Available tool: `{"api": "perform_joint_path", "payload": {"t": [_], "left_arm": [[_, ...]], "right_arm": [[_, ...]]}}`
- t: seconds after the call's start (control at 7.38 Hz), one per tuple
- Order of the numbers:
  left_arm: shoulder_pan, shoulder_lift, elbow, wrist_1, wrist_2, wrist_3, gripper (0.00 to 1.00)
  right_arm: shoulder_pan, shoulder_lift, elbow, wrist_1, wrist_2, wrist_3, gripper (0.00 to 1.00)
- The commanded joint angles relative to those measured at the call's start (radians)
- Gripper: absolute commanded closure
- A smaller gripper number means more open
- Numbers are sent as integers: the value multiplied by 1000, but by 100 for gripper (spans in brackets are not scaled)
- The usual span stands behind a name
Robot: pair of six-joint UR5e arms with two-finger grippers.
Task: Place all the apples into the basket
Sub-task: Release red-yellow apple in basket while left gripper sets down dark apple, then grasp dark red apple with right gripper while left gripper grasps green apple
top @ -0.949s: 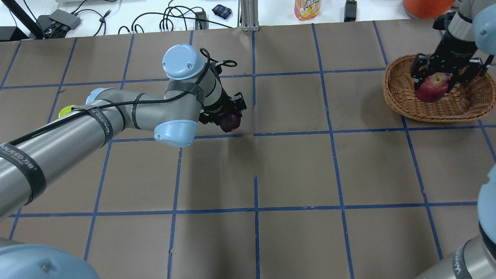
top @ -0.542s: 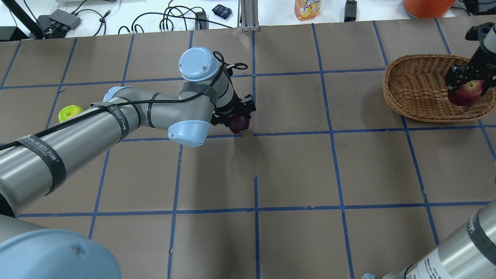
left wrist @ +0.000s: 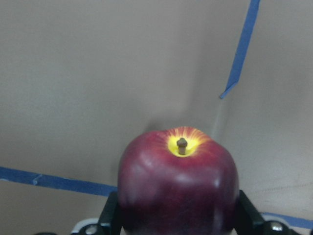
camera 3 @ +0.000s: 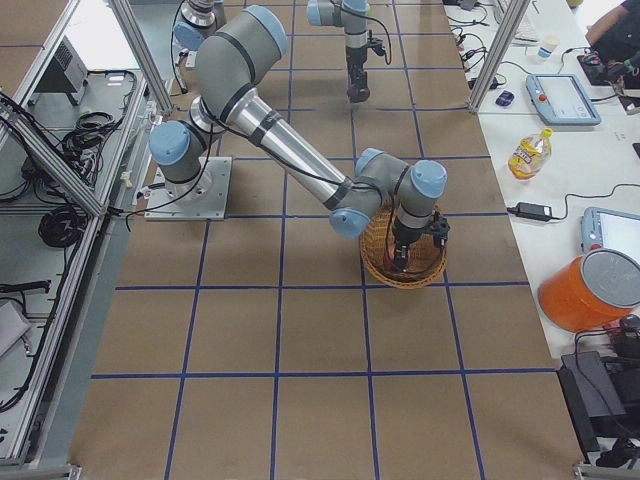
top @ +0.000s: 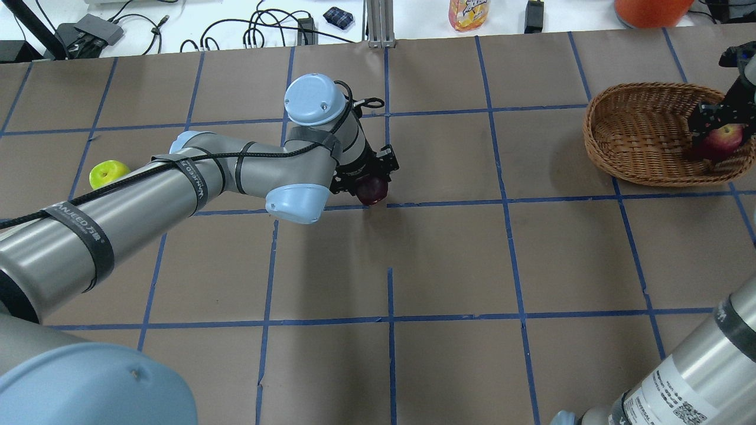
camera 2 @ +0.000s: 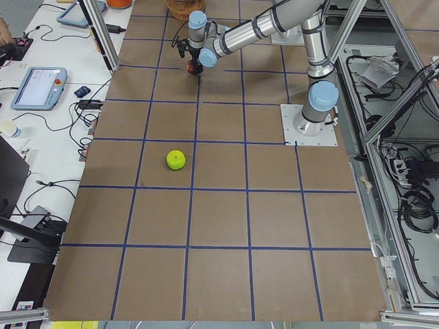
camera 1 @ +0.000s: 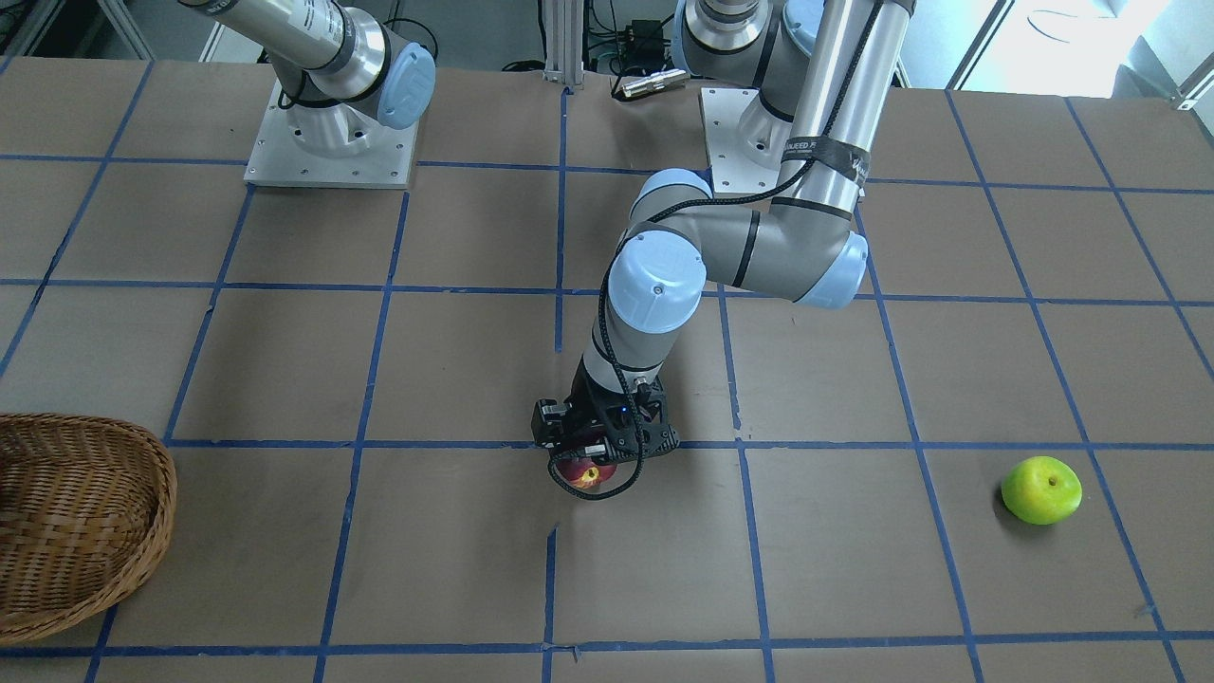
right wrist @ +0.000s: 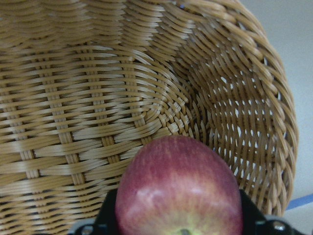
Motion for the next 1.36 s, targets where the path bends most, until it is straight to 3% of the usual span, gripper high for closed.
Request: {"api": "perform_joint_path", "payload": {"t": [0.0,0.27,0.41,0.54,0.68,0.81,0.95,1.22], "left_arm": [[82,47,7,-89,6,59,0],[133,114,25,-148,6,110,0],[221,147,28,-219,7,233,0],[327,177,25,-304,76,465,0],[422,196,11,-321,204,764,0],[531,202,14,-317,202,984,0],[638,202,36,-317,140,1086,0],[769,150,83,-320,92,1179,0]], "right_arm": [[-1,2,-14,19,-2,-1,0],[17,-88,-12,127,11,1,0],[74,-152,-12,230,20,7,0],[159,-206,-12,319,30,100,0],[248,-256,-1,367,49,207,0],[334,-289,2,437,129,343,0],[432,-294,2,442,193,501,0],[638,-269,3,427,270,550,0]]}}
